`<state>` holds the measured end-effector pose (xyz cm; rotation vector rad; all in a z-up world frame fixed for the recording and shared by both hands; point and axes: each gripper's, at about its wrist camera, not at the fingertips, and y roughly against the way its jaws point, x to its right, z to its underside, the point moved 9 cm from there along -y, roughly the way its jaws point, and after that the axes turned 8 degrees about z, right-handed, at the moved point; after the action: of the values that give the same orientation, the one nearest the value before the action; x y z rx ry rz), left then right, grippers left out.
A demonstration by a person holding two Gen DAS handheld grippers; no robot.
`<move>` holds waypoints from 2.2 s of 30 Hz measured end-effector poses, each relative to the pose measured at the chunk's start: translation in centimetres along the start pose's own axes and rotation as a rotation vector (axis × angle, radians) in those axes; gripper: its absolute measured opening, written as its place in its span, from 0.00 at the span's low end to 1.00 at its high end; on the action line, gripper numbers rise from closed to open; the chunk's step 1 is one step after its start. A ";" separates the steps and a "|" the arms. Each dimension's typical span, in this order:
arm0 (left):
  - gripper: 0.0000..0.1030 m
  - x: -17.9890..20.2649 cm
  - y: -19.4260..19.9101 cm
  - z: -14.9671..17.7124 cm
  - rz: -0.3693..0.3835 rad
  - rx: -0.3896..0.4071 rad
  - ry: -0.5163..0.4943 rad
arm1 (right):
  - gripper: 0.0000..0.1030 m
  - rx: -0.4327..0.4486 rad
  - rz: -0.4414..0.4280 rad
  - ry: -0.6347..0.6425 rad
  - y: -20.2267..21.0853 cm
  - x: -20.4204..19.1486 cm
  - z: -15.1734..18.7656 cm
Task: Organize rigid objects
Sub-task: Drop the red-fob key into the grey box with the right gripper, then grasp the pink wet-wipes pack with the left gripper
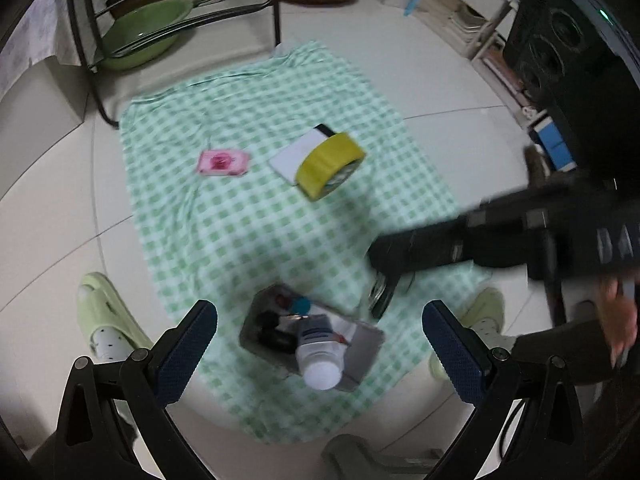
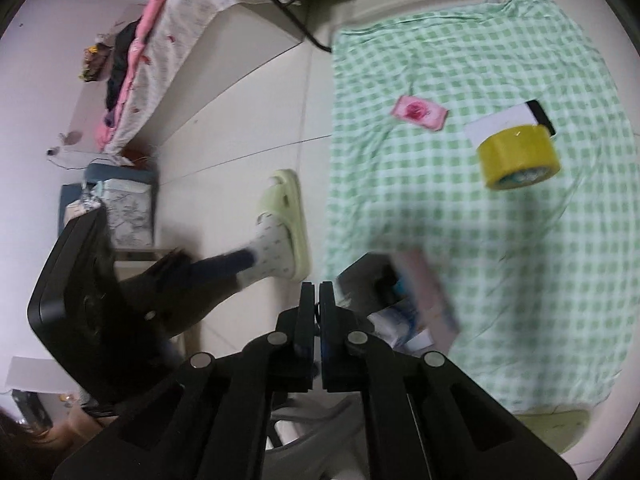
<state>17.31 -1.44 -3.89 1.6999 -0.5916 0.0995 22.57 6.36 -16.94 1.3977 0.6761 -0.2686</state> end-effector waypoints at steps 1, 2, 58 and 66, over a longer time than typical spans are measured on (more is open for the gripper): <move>0.93 0.1 -0.1 0.1 0.016 -0.001 -0.001 | 0.04 0.001 -0.023 -0.009 -0.1 -0.3 0.4; 0.83 0.3 -0.2 0.3 0.037 -0.008 -0.004 | 0.04 0.000 -0.055 -0.027 -0.2 -0.6 0.9; 0.76 -9.8 -28.5 -16.6 -0.384 -0.351 -0.445 | 0.89 -0.155 0.321 0.005 -8.0 7.5 7.6; 0.53 -9.9 -32.6 -15.8 -0.441 -0.455 -0.705 | 0.89 -0.146 0.307 -0.019 -7.5 7.6 7.0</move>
<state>26.99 19.82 -33.29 1.3505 -0.6669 -0.9155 26.29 -0.08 -27.28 1.3349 0.4482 0.0108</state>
